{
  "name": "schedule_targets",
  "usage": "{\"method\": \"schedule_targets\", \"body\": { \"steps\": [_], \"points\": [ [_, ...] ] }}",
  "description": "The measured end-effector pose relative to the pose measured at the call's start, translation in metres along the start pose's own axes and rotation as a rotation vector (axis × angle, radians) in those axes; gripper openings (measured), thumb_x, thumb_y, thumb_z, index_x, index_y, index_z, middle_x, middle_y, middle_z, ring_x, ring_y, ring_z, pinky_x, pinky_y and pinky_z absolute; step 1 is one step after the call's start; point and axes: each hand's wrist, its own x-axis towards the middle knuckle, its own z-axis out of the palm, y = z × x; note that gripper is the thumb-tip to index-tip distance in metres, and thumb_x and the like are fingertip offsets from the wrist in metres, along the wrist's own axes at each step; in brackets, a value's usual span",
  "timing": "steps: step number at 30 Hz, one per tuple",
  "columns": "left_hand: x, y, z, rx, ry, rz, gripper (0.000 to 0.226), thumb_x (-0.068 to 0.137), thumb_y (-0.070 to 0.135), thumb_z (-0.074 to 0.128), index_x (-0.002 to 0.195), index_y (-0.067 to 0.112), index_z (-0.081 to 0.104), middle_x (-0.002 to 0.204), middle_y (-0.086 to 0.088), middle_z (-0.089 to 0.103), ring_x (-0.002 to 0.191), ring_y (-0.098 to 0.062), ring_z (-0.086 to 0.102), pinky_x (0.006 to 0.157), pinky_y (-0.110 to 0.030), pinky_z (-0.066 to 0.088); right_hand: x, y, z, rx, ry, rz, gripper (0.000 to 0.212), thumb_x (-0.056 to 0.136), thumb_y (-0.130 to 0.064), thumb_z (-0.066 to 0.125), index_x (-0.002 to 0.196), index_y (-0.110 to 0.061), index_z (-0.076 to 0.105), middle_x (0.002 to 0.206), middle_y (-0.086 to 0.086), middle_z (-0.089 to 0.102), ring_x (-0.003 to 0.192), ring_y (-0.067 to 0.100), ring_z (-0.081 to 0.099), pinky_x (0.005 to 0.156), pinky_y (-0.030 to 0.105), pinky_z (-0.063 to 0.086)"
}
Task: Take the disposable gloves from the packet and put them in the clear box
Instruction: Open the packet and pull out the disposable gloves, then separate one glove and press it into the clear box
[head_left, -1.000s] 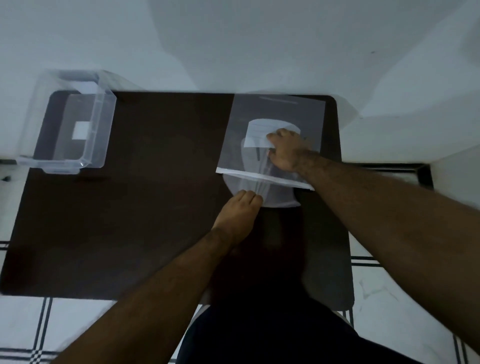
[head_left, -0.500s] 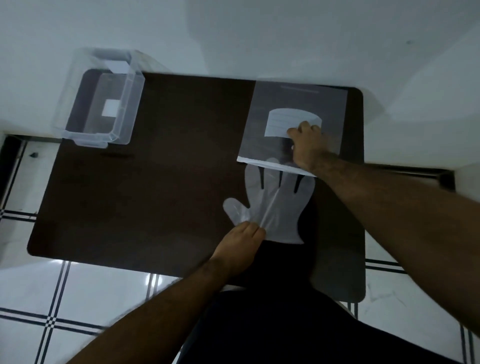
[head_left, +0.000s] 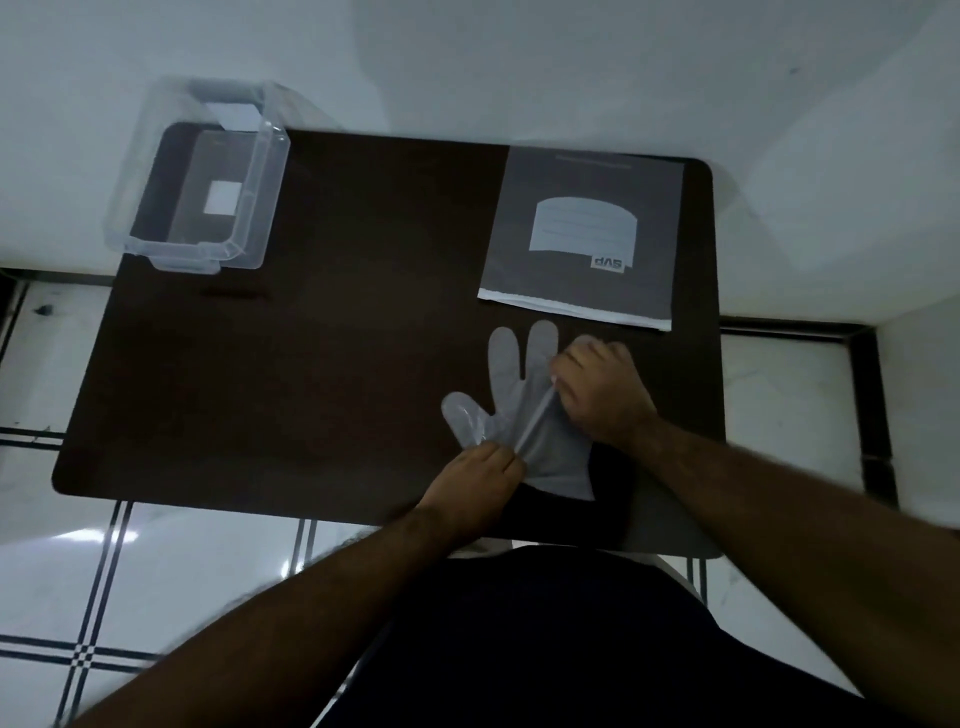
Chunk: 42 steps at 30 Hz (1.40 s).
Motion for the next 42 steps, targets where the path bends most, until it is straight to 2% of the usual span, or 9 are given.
{"method": "schedule_targets", "body": {
  "steps": [5, 9, 13, 18, 21, 27, 33, 38, 42],
  "points": [
    [-0.004, 0.002, -0.002, 0.051, -0.035, -0.025, 0.029, 0.087, 0.015, 0.071, 0.116, 0.013, 0.067, 0.115, -0.008, 0.067, 0.108, -0.028, 0.062, 0.103, -0.041, 0.052, -0.039, -0.025, 0.019, -0.072, -0.115, -0.164, 0.022, 0.104, -0.04, 0.049, 0.107, -0.024, 0.064, 0.111, 0.003, 0.067, 0.099, 0.024, 0.061, 0.093, 0.047, 0.048],
    [-0.007, 0.008, -0.004, 0.071, -0.04, -0.064, 0.026, 0.092, 0.021, 0.069, 0.118, 0.015, 0.068, 0.119, -0.007, 0.068, 0.11, -0.027, 0.062, 0.104, -0.042, 0.05, -0.047, -0.029, 0.02, -0.09, -0.11, -0.148, 0.023, 0.106, -0.04, 0.044, 0.108, -0.025, 0.061, 0.113, 0.003, 0.065, 0.1, 0.025, 0.061, 0.091, 0.048, 0.049],
    [-0.02, 0.021, -0.009, 0.057, 0.039, -0.147, 0.022, 0.092, 0.027, 0.071, 0.113, 0.02, 0.07, 0.114, -0.003, 0.069, 0.104, -0.025, 0.062, 0.092, -0.04, 0.052, -0.053, -0.029, 0.018, -0.084, -0.128, -0.164, 0.026, 0.108, -0.04, 0.039, 0.113, -0.024, 0.059, 0.118, 0.005, 0.062, 0.104, 0.026, 0.059, 0.094, 0.049, 0.049],
    [-0.053, 0.043, 0.002, 0.087, 0.06, -0.229, 0.054, 0.091, 0.027, 0.071, 0.144, 0.019, 0.06, 0.141, -0.003, 0.063, 0.118, -0.027, 0.059, 0.098, -0.046, 0.051, -0.056, -0.03, 0.013, -0.087, -0.167, -0.174, 0.025, 0.106, -0.036, 0.048, 0.124, -0.026, 0.061, 0.129, 0.002, 0.059, 0.115, 0.025, 0.057, 0.101, 0.048, 0.047],
    [-0.072, 0.056, 0.009, 0.099, 0.044, -0.247, 0.059, 0.092, 0.024, 0.068, 0.15, 0.018, 0.056, 0.151, -0.007, 0.058, 0.127, -0.03, 0.058, 0.103, -0.049, 0.049, -0.065, -0.037, 0.013, -0.084, -0.132, -0.141, 0.028, 0.103, -0.036, 0.057, 0.128, -0.025, 0.063, 0.132, 0.003, 0.061, 0.118, 0.024, 0.058, 0.103, 0.046, 0.047],
    [-0.087, 0.055, 0.009, 0.068, 0.031, -0.355, 0.053, 0.095, 0.018, 0.061, 0.149, 0.018, 0.058, 0.154, -0.007, 0.058, 0.132, -0.031, 0.057, 0.108, -0.049, 0.046, -0.089, -0.081, 0.023, 0.003, -0.106, -0.176, 0.029, 0.107, -0.044, 0.046, 0.118, -0.026, 0.066, 0.122, 0.0, 0.065, 0.114, 0.023, 0.06, 0.101, 0.047, 0.046],
    [-0.093, 0.037, 0.005, -0.051, 0.039, -0.376, 0.049, 0.104, 0.017, 0.05, 0.153, 0.021, 0.054, 0.162, -0.004, 0.05, 0.142, -0.028, 0.048, 0.116, -0.047, 0.038, -0.1, -0.114, 0.046, 0.004, -0.171, -0.155, 0.028, 0.106, -0.045, 0.05, 0.123, -0.028, 0.063, 0.125, 0.0, 0.066, 0.114, 0.023, 0.061, 0.101, 0.047, 0.047],
    [-0.101, 0.024, 0.009, -0.064, 0.063, -0.335, 0.045, 0.103, 0.017, 0.053, 0.147, 0.02, 0.06, 0.158, -0.006, 0.055, 0.138, -0.029, 0.052, 0.113, -0.048, 0.042, -0.099, -0.112, 0.045, -0.012, -0.156, -0.169, 0.03, 0.102, -0.045, 0.056, 0.124, -0.026, 0.064, 0.122, 0.002, 0.068, 0.112, 0.025, 0.063, 0.099, 0.048, 0.049],
    [-0.109, 0.017, 0.012, -0.126, 0.171, -0.348, 0.037, 0.101, 0.015, 0.059, 0.137, 0.018, 0.069, 0.144, -0.004, 0.067, 0.127, -0.027, 0.061, 0.104, -0.045, 0.049, -0.094, -0.113, 0.04, -0.009, -0.149, -0.16, 0.034, 0.101, -0.053, 0.049, 0.118, -0.028, 0.065, 0.117, -0.003, 0.066, 0.108, 0.02, 0.058, 0.097, 0.045, 0.045]
  ]
}}
